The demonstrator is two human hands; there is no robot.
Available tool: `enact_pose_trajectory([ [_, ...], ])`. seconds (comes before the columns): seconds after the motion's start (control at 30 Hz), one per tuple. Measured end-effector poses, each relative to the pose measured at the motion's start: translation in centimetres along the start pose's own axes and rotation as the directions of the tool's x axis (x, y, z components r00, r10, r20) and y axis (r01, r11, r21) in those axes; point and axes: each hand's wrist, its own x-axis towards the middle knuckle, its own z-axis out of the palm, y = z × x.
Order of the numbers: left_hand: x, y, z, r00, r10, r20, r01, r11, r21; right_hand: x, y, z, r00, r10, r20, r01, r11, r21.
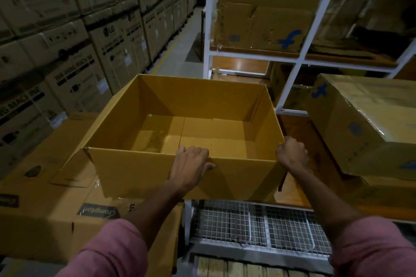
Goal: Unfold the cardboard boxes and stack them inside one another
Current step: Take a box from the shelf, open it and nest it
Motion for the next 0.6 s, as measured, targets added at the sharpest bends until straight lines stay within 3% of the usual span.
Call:
enact_pose_trajectory([
  [0.1,-0.5,0.0,0.4,1.000,-0.001,-0.009,0.001,0.999,0.048,-0.7,0.1,-0.4,0.999,-0.030,0.034,0.030,1.000,-0.009],
  [0.2,-0.7,0.6,0.4,0.998,-0.030,-0.059,0.033,0.997,0.066,-1.6,-0.1,-0.5,0.983,-0.181,-0.007,0.181,0.982,-0.046],
  [0.37,1.5,2.9,-1.7,0.979,-0.061,-0.195,0.081,0.992,0.098,-3.6,-2.0,-0.6,0.851,-0.522,-0.048,0.510,0.846,-0.158],
  [0.6,5.9,6.7,-4.9,0.967,0.002,-0.255,0.025,0.994,0.105,-2.8,-1.5,-5.0,0.803,-0.578,-0.145,0.529,0.804,-0.271],
])
